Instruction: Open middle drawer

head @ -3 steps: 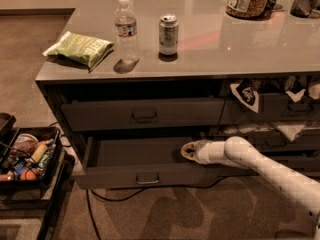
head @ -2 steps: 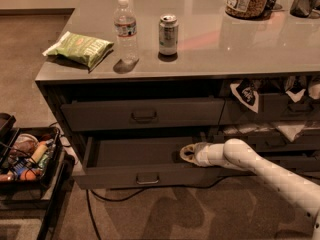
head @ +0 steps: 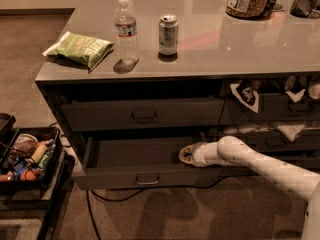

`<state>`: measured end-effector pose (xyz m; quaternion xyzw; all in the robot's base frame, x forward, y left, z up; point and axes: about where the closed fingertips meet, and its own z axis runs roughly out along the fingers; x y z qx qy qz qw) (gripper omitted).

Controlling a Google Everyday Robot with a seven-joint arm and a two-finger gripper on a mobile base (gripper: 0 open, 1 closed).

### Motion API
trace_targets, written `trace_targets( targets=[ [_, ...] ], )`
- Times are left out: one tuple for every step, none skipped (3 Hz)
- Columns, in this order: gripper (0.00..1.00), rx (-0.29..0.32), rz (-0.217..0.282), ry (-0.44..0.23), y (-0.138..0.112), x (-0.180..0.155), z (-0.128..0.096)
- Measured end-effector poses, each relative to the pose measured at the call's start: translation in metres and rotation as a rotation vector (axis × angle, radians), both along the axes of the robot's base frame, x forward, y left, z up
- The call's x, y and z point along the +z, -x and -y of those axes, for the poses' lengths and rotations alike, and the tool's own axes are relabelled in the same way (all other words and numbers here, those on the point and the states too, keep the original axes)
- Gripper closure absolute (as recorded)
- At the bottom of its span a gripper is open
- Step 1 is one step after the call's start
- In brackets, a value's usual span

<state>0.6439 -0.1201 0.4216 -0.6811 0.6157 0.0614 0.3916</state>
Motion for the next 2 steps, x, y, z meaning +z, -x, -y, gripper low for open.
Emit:
trace_targets(
  targets=[
    [1.0,0.016,-0.073,0.019,0.025,0.004,0.003],
    [1.0,0.032,-0.139,-0.012,0.051,0.006,0.005]
  ],
)
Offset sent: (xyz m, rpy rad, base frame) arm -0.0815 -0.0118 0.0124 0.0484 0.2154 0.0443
